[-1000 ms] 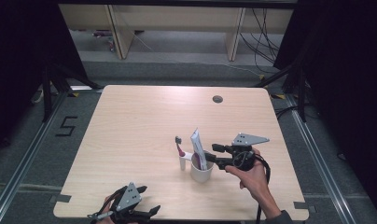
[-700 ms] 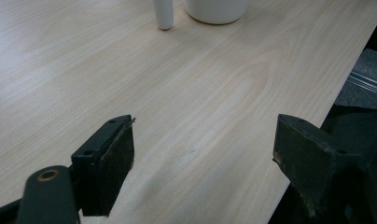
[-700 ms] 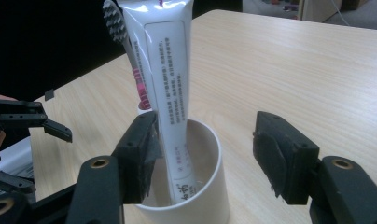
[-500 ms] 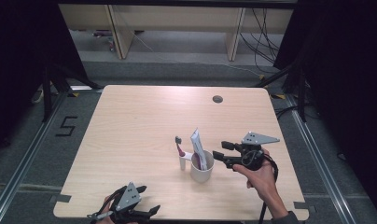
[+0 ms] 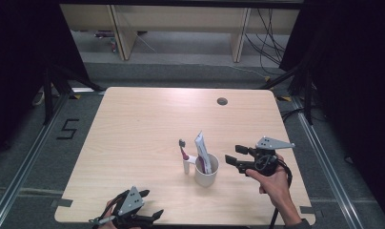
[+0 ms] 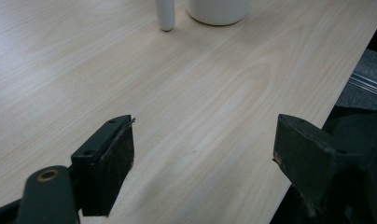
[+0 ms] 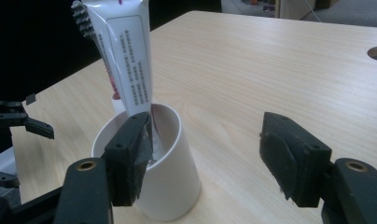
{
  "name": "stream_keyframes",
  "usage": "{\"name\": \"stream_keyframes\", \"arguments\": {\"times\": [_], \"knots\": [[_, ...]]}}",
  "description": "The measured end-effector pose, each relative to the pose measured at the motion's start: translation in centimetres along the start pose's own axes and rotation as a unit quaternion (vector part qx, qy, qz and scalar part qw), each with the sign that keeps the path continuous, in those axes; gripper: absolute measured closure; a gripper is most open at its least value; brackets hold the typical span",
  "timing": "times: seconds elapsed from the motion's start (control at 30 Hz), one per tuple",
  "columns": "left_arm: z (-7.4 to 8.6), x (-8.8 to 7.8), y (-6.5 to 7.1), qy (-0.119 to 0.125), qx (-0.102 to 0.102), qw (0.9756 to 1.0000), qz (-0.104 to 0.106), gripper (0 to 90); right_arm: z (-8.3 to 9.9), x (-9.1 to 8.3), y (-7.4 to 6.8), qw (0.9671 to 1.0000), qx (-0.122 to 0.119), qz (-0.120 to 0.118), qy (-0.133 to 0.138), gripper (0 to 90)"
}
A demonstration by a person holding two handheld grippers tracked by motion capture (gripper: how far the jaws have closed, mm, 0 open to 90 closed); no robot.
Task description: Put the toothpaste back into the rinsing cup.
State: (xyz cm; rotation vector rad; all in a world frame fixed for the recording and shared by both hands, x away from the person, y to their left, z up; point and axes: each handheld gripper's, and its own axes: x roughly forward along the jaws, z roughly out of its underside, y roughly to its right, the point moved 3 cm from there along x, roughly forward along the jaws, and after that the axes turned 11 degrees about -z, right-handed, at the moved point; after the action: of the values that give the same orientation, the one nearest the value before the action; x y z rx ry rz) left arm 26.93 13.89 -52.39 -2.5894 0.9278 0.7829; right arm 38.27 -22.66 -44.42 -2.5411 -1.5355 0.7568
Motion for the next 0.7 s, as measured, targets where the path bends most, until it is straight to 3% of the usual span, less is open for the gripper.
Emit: {"name": "stream_keyframes", "arguments": {"times": [0.03,0.1,0.17,0.2,0.23,0.27,0.4,0.43,0.47,0.53,0.57,0.6,0.63,0.67,0.7], "knots": [[0.0,0.1,0.1,0.004,-0.007,1.0000,0.000,20.0,0.1,-0.1,0.0,1.0000,0.006,0.001,0.002,35.2],[0.0,0.0,0.0,0.001,-0.001,1.0000,0.000,20.1,0.3,-0.4,0.2,1.0000,0.005,0.007,-0.001,35.0],[0.0,0.0,0.0,0.000,0.000,1.0000,0.000,20.0,0.5,-0.7,0.1,0.9997,0.022,0.006,0.001,34.9],[0.0,0.0,0.0,0.001,0.001,1.0000,0.000,20.0,0.5,-0.9,0.4,0.9999,0.005,0.013,0.001,34.9],[0.0,0.0,0.0,0.001,0.000,1.0000,-0.002,20.0,0.6,-0.9,0.4,0.9998,0.014,0.011,0.007,34.9],[0.0,0.1,0.0,0.003,-0.001,1.0000,-0.001,20.0,0.7,-1.1,0.6,0.9999,0.005,0.015,0.005,34.8],[0.0,0.1,0.0,0.003,-0.001,1.0000,-0.002,20.0,1.1,-1.4,0.5,0.9997,0.020,0.015,0.005,34.4],[0.0,0.1,0.0,0.003,0.000,1.0000,-0.001,20.0,1.1,-1.5,0.7,0.9998,0.006,0.020,0.005,34.3],[0.0,0.0,0.0,0.000,0.000,1.0000,-0.002,20.0,1.3,-1.5,0.5,0.9996,0.023,0.019,0.002,34.1],[0.0,0.1,0.1,0.004,-0.007,1.0000,-0.002,20.0,1.4,-1.6,0.7,0.9997,0.016,0.019,-0.001,33.7],[0.0,0.1,0.1,0.007,-0.007,0.9999,-0.001,20.0,1.5,-1.6,0.6,0.9995,0.026,0.018,0.000,33.6],[0.0,0.1,0.1,0.007,-0.008,0.9999,-0.002,20.0,1.6,-1.7,0.8,0.9997,0.011,0.023,0.000,33.5],[0.0,0.1,0.1,0.008,-0.009,0.9999,-0.002,20.0,1.7,-1.7,0.6,0.9995,0.024,0.020,-0.001,33.5],[0.0,0.1,0.1,0.006,-0.009,0.9999,-0.001,20.0,1.8,-1.8,0.8,0.9996,0.017,0.022,-0.001,33.4],[0.0,0.1,0.1,0.005,-0.009,0.9999,-0.001,20.0,1.9,-1.8,0.6,0.9994,0.025,0.025,-0.004,33.4]]}}
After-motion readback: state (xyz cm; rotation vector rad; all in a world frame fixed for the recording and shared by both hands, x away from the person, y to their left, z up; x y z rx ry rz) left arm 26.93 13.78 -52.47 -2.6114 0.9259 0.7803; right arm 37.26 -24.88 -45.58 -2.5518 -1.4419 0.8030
